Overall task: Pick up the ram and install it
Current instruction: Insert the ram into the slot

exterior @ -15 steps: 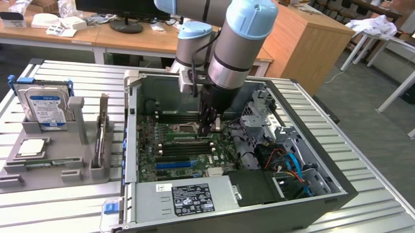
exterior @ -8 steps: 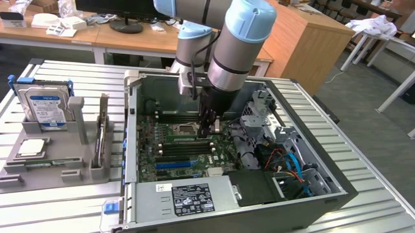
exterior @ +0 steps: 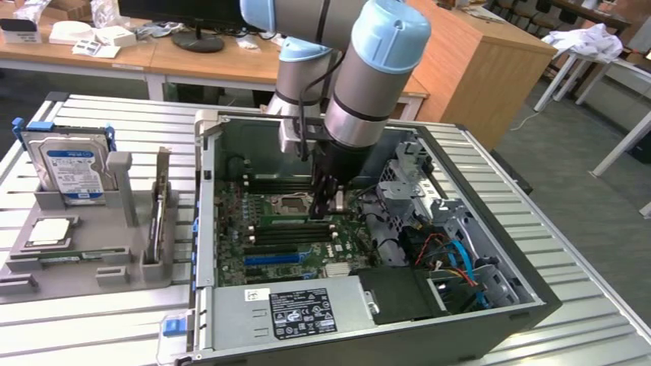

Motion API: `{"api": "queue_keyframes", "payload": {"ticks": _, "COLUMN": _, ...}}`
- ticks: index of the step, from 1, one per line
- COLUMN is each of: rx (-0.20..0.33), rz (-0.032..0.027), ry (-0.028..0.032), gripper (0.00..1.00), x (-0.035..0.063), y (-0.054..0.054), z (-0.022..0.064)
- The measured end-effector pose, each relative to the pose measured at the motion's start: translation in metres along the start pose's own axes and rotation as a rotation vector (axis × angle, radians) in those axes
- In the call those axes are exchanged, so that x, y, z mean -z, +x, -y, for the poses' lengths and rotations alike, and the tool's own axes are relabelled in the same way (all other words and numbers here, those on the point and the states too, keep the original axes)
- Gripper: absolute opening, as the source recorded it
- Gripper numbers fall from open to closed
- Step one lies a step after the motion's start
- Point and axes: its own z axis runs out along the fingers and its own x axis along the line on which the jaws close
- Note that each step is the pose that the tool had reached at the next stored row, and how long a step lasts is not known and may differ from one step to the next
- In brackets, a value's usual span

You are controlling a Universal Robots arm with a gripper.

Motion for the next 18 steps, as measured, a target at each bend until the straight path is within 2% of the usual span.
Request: {"api": "queue_keyframes", "payload": {"ticks": 18, "rx": 0.0, "rz": -0.0003, "ry": -0.0001, "gripper": 0.11, "x": -0.0113, "y": 0.001, "z": 0.0004}}
